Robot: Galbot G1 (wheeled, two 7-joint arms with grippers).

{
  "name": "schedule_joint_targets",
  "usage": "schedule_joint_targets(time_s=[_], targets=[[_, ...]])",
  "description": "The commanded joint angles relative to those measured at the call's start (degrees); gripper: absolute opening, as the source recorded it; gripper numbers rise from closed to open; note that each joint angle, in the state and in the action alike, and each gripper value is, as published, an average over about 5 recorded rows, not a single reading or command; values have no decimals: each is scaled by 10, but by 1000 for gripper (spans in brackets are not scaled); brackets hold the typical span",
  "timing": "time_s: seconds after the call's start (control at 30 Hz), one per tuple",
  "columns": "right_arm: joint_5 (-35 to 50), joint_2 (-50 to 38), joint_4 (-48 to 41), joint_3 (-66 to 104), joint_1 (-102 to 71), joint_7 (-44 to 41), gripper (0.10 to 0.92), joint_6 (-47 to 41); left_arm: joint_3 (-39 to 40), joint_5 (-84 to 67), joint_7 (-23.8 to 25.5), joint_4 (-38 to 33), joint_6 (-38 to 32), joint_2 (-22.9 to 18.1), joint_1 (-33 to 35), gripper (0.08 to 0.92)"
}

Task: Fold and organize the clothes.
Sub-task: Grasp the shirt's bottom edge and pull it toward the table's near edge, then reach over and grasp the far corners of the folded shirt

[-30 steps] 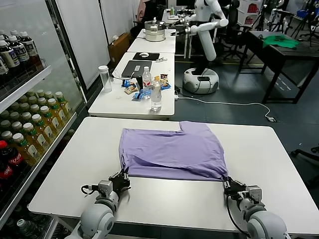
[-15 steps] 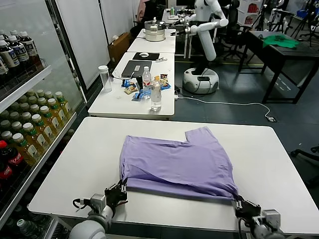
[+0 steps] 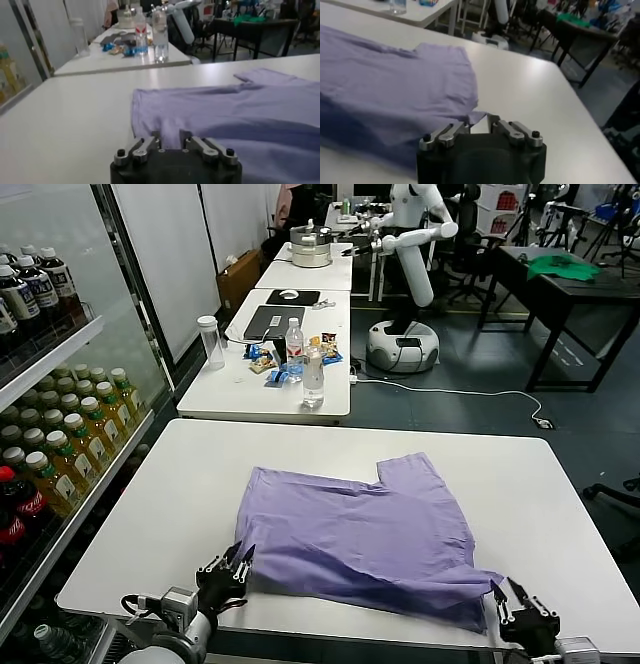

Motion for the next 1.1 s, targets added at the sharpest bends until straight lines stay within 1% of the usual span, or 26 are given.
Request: schedule_joint_targets(time_s=[0.03,0.13,0.3,0.4,0.5,0.7,0.8,1.1], targets=[[37,-28,1,30,67,18,554,24,3,-19,0,2,-38,14,-77,430],[70,-58,-35,14,129,30,641,18,13,-44,-5,48,-41,12,-140,516],[108,-99,-120,-54,260,48,777,-1,42,-65,-11,137,-41,-3,-232,664],[122,-112,-189,-105,349,57,815,-13,66,-70,-12,186,-40,-15,-281,747],[131,-115,-263,-162,434,67,822,-30,91,-74,-15,240,-37,-30,-327,805],[137,-90,-393,-277,586,73,823,-60,136,-69,-17,362,-27,-63,-417,822],[138,-70,-448,-317,631,74,823,-64,155,-65,-21,407,-17,-77,-449,823],[136,-20,-556,-371,701,73,823,-64,182,-54,-27,477,9,-102,-489,823]])
